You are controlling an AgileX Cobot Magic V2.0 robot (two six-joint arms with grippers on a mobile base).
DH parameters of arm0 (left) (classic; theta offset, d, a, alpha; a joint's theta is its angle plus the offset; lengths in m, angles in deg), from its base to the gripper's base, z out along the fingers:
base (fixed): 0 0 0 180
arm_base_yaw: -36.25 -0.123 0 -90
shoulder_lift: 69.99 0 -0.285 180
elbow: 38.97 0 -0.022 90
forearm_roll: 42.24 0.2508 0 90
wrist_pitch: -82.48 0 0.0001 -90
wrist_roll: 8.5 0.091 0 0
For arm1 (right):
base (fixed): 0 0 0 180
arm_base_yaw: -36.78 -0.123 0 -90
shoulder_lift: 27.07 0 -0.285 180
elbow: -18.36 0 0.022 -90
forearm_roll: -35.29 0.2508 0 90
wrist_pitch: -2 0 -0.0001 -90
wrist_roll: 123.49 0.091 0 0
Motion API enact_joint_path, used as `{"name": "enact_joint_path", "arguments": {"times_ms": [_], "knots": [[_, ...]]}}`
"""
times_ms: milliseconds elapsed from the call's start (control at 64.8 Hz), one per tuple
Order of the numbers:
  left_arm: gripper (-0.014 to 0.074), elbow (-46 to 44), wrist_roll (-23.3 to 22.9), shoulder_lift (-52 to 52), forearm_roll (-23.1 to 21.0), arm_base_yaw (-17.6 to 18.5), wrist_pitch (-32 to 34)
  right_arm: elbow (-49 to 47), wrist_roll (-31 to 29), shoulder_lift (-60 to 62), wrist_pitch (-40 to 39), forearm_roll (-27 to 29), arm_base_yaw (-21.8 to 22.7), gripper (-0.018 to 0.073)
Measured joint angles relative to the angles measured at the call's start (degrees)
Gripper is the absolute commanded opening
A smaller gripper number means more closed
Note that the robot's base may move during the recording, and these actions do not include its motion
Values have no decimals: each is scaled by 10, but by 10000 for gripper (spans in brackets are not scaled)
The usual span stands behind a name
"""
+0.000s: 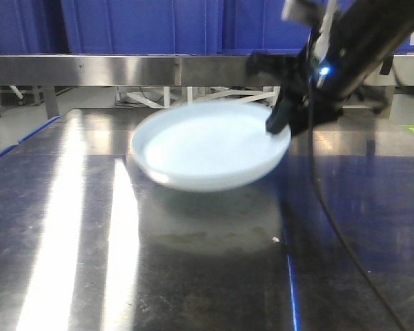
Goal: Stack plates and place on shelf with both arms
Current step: 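Lift the stacked plates up off the table with the right gripper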
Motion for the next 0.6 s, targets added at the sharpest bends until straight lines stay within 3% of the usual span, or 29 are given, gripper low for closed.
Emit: {"name": "enact_joint_path", "arguments": {"times_ms": [340, 602], "knots": [[82, 0, 0, 0, 0, 0, 0, 178, -54, 172, -221, -27, 58, 48], [82, 0, 0, 0, 0, 0, 0, 309, -61, 301, -350, -27, 64, 48]]}}
